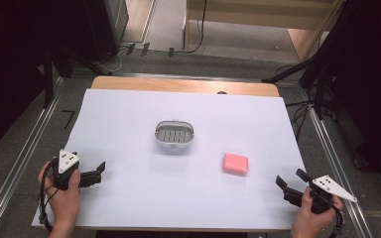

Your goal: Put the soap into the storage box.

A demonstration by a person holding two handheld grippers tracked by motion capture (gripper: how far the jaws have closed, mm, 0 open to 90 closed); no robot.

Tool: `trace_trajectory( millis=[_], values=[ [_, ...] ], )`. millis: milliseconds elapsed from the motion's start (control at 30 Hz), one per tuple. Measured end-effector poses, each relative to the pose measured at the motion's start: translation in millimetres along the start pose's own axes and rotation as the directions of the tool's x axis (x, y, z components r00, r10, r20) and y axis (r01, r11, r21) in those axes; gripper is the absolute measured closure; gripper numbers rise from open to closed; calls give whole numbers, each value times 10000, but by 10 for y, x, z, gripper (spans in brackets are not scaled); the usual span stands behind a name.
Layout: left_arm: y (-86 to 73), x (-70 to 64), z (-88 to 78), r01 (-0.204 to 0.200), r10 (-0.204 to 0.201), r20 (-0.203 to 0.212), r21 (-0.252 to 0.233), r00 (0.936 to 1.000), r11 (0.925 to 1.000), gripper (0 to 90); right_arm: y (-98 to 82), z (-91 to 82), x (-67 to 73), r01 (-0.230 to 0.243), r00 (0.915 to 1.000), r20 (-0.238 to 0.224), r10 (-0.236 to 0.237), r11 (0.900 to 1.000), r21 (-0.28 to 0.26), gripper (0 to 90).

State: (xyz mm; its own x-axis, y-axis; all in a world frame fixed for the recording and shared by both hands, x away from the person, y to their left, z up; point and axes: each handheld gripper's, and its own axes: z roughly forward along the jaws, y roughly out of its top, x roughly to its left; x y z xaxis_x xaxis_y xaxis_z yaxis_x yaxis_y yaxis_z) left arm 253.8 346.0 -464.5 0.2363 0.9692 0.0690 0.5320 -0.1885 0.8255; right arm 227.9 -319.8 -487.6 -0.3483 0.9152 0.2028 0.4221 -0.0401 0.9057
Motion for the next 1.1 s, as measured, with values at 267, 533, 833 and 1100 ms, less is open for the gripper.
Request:
trace_trajectory(
  millis=[267,533,833,1100],
  values=[
    [-1,-10,0,-32,32,-44,-13,10000,10000,1,34,43,51,540,9985,62,-543,9977,415,133],
    [-1,-14,2,-70,70,-49,-10,10000,10000,1,185,87,91,1328,9907,-434,-1289,9855,1051,136],
    [-2,-14,2,-92,92,-50,-20,9999,10000,1,398,280,188,2598,9643,-1108,-2403,9394,2235,135],
    [-2,-13,1,-77,76,-43,-26,10000,10000,1,580,441,281,3625,9301,-1765,-3222,8830,2981,137]
  ],
)
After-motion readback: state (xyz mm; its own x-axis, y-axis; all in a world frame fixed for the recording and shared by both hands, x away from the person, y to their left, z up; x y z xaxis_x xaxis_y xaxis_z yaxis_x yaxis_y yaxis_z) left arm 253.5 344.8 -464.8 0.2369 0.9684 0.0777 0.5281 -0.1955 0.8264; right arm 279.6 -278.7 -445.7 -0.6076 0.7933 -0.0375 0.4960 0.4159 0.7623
